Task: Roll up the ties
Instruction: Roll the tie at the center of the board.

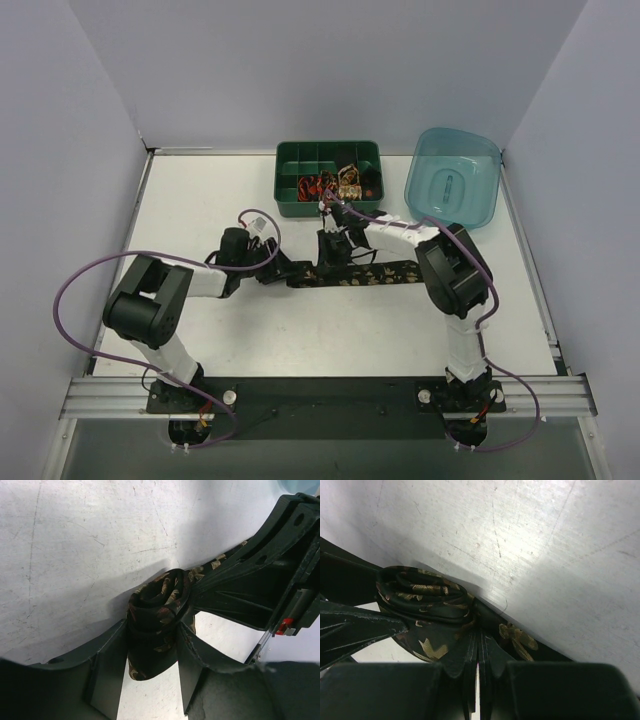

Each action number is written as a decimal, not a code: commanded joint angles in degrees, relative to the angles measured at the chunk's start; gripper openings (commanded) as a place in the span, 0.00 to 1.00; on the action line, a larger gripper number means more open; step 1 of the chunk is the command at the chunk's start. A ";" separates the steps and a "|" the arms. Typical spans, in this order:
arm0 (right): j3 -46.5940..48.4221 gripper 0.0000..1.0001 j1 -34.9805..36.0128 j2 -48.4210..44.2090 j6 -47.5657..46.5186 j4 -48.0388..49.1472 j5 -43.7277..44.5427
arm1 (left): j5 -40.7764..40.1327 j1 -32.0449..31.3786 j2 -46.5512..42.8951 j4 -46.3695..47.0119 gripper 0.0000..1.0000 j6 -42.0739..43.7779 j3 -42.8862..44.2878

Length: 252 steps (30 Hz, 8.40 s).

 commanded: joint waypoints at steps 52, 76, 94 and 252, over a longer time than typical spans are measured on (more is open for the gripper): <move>7.27 0.00 0.09 -0.47 5.24 0.47 -14.11 | -37.87 -16.33 -1.57 -58.42 0.47 21.32 34.73; -3.89 0.00 -7.38 -7.33 2.42 -1.55 -8.49 | -51.58 -28.89 14.43 -70.56 0.65 16.58 53.01; -3.89 0.00 -9.05 -6.45 1.54 -2.43 -8.84 | -52.20 -30.22 14.00 -63.18 0.70 13.32 49.06; 2.61 0.00 -2.46 -4.16 1.19 -1.38 -3.03 | -9.57 -3.59 1.42 -8.78 0.76 7.26 7.66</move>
